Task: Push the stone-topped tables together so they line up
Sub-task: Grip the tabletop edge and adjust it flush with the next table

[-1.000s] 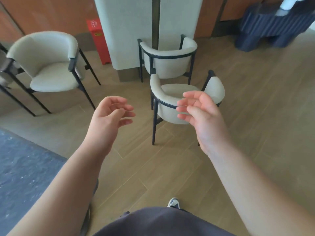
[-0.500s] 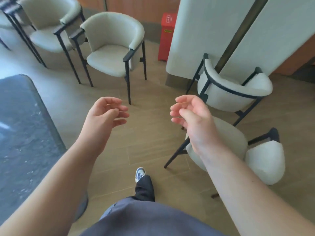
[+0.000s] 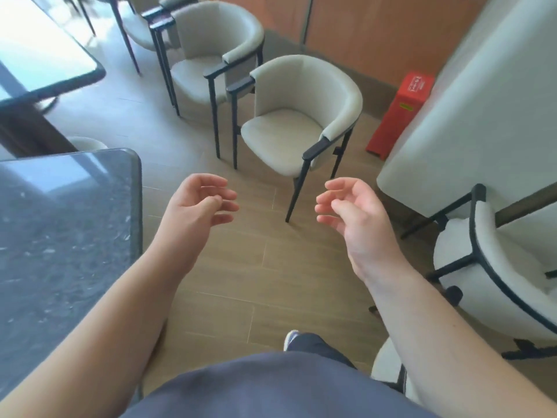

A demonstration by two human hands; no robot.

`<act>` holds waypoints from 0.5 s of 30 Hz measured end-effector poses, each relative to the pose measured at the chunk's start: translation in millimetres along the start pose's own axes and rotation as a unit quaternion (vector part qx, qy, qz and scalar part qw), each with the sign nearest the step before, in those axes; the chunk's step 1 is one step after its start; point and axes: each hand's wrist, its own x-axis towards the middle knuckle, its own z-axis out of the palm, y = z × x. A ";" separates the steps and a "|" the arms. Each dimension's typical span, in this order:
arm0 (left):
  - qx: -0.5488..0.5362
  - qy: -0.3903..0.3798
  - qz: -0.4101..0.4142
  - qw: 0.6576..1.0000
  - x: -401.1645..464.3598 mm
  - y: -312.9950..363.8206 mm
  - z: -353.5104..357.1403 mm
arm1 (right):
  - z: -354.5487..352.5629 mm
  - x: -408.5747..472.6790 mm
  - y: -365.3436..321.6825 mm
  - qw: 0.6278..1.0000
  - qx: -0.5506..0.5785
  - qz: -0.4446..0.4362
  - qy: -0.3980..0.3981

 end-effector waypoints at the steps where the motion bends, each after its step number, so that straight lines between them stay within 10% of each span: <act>1: -0.003 0.020 -0.001 1.000 14.2 1.6 -4.1 | 8.7 21.4 -0.2 1.000 -0.003 0.004 -0.019; 15: -0.033 0.310 -0.074 0.947 237.4 -2.4 -53.8 | 181.6 339.9 -25.8 0.939 -0.075 0.035 -0.334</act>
